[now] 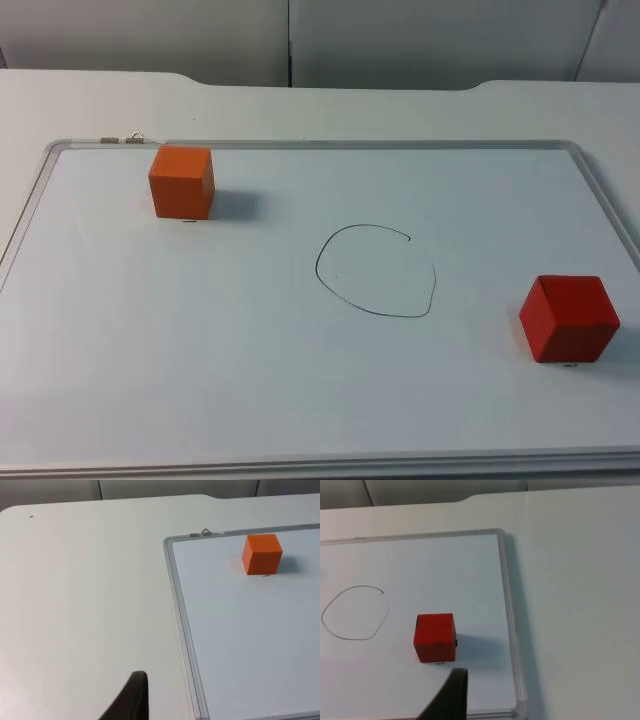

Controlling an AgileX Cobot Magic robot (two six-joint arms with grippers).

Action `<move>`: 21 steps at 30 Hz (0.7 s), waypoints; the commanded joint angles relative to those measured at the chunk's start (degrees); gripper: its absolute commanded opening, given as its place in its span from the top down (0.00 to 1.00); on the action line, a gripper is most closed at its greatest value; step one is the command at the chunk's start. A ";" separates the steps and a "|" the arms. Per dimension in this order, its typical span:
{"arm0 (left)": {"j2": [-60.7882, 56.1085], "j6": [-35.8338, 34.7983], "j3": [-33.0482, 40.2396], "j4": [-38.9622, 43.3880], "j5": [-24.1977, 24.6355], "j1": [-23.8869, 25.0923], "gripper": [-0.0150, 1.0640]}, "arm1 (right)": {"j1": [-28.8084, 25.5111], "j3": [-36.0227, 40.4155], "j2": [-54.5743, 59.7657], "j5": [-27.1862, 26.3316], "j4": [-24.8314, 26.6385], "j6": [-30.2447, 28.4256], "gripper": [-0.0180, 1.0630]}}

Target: Pick up one cube with the left hand and another cube with the right hand. First place the cube in the right hand at the target position, then stack the cube in the left hand on top.

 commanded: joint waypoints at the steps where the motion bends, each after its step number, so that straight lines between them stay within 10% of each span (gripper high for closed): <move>1: 0.52 -0.52 -0.46 -0.48 -0.61 0.22 0.01 | -0.38 0.44 -0.24 -0.54 -0.10 0.00 0.01; 21: 28.95 -1.38 -18.35 -1.82 -20.57 0.22 0.01 | -0.38 0.44 -0.24 -0.54 -0.10 0.00 0.01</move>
